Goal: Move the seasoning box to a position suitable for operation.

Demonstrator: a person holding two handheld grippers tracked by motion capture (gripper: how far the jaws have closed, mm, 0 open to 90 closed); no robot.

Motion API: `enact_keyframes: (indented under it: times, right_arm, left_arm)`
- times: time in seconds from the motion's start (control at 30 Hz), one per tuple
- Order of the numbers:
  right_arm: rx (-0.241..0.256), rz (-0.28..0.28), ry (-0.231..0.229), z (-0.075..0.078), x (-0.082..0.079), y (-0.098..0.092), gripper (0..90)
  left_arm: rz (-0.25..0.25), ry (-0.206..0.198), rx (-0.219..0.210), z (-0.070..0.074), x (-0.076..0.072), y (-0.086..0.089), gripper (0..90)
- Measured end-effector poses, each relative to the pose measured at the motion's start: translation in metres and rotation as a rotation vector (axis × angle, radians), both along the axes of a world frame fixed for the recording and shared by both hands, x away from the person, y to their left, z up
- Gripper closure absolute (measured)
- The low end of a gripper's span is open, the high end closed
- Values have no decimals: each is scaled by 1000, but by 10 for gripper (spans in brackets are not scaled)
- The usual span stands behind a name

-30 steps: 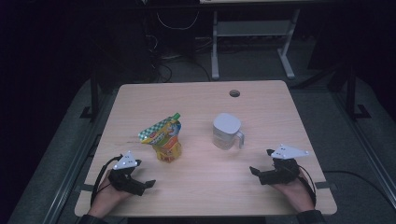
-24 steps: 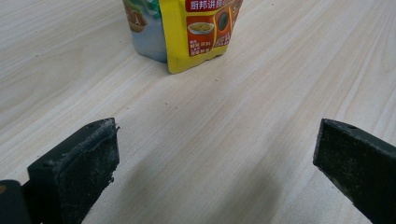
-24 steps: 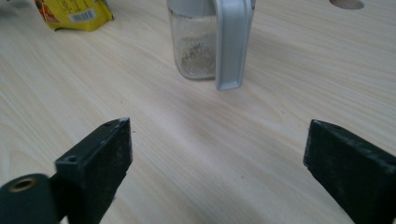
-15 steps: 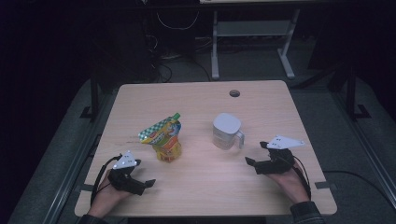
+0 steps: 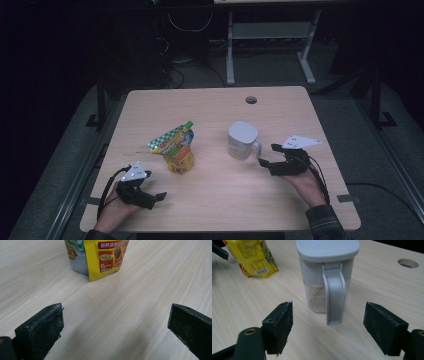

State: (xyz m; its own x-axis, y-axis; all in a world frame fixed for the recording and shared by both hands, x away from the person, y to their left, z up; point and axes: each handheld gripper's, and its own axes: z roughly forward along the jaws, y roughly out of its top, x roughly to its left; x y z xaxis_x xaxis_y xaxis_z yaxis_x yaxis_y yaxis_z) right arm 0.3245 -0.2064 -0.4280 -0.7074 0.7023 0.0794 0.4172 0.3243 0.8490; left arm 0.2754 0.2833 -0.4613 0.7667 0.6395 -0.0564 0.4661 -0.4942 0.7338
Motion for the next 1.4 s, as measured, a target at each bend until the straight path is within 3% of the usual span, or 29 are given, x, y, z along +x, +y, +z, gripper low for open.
enact_keyframes:
  times: [0.1, 0.53, 0.97, 1.03, 1.4]
  right_arm:
    - [26, 12, 2, 1, 6, 2, 267]
    - [25, 34, 3, 1, 20, 11, 334]
    - [-37, 110, -10, 4, 29, 24, 397]
    - [-34, 123, -12, 5, 34, 25, 440]
    - [-28, 103, -22, 4, 42, 26, 575]
  left_arm:
    - [2, 0, -7, 0, 0, 0, 0]
    - [3, -5, -23, 1, 0, 0, 0]
    - [-3, -11, -22, 1, 1, 0, 0]
    - [-6, -15, -24, 2, 0, 0, 0]
    - [-9, -10, -24, 2, 0, 0, 0]
